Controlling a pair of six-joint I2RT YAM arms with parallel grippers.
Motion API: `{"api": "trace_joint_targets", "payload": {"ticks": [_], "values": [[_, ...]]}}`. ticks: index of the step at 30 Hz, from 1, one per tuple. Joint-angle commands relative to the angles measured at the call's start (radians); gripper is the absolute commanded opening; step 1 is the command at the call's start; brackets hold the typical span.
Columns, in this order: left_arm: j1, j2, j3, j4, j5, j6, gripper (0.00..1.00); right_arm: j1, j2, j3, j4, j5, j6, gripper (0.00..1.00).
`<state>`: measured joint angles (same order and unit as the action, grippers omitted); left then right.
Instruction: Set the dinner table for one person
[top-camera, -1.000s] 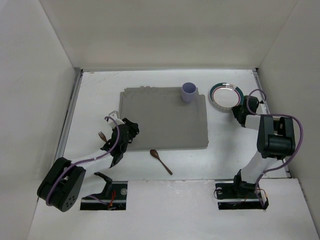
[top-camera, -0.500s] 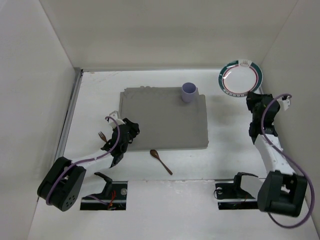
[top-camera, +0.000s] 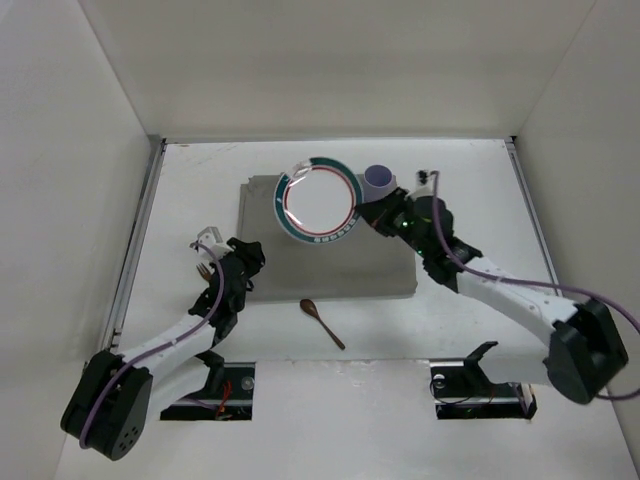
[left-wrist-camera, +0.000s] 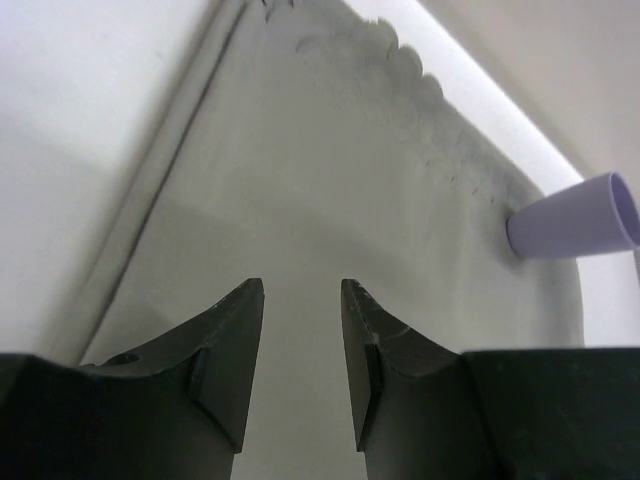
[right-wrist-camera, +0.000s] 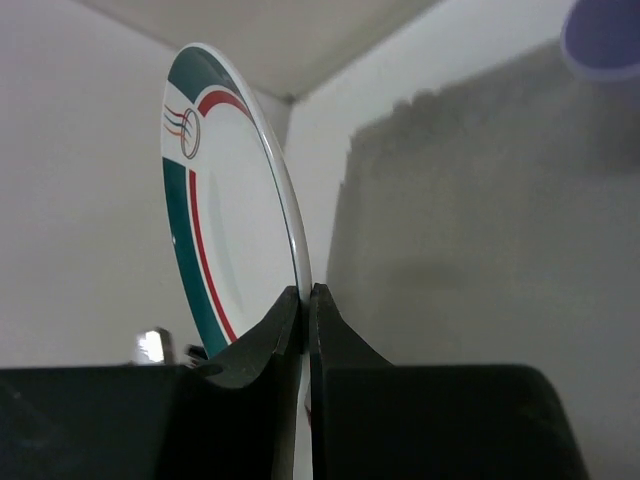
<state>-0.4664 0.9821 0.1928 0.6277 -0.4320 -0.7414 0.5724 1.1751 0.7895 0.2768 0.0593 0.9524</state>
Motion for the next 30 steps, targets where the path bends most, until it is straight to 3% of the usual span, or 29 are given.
{"api": "trace_joint_targets", "payload": {"ticks": [1,13,21,30], "values": [[0.016,-0.051,-0.023,-0.002,-0.079,-0.001,0.35,0.051,0.124,0.063,0.102,0.016,0.028,0.08],[0.008,-0.017,-0.012,-0.002,-0.054,-0.006,0.35,0.060,0.463,0.085,0.202,-0.012,0.108,0.08],[0.012,0.003,-0.009,0.001,-0.031,-0.010,0.35,0.054,0.563,0.071,0.231,-0.012,0.143,0.11],[0.004,0.027,0.000,0.003,-0.022,-0.010,0.35,0.042,0.506,0.005,0.125,0.062,0.088,0.49]]}}
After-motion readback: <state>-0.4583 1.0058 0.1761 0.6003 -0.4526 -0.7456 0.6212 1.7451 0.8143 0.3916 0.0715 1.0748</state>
